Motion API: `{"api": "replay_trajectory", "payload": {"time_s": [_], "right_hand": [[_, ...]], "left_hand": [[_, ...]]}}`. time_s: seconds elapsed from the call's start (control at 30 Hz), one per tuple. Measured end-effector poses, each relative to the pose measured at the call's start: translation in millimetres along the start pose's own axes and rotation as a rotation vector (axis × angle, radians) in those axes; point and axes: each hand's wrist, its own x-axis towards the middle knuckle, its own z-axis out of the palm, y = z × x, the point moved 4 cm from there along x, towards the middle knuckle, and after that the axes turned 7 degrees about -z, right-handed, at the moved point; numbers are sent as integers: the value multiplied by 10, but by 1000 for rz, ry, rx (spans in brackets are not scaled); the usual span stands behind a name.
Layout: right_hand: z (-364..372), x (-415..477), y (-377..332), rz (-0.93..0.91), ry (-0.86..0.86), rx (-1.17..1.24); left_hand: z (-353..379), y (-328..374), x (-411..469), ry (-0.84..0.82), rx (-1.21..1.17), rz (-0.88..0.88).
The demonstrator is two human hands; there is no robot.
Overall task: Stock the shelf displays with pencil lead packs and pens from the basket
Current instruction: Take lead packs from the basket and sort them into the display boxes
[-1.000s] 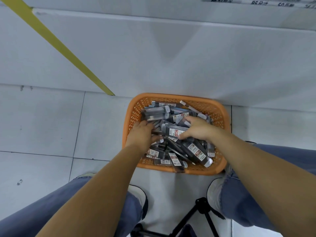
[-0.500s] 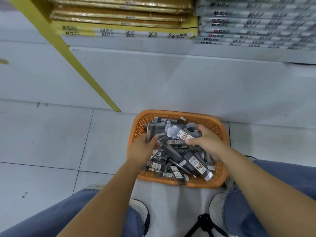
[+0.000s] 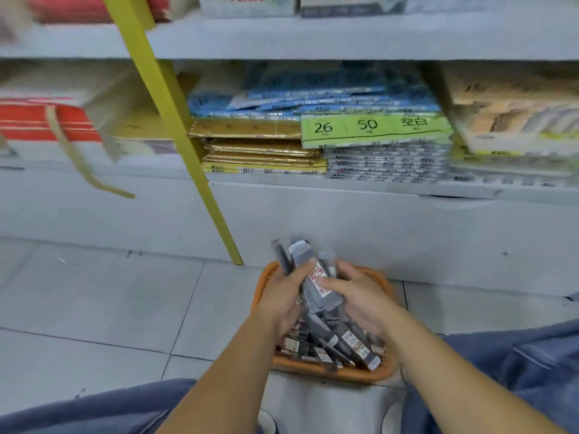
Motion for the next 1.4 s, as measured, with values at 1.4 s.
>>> {"api": "replay_trajectory", "payload": {"time_s": [1.4], "right_hand": [[556,-687,-3126,-1027,223,-386]], "left_hand": [[602,2299,-1346,75,50,560]]}}
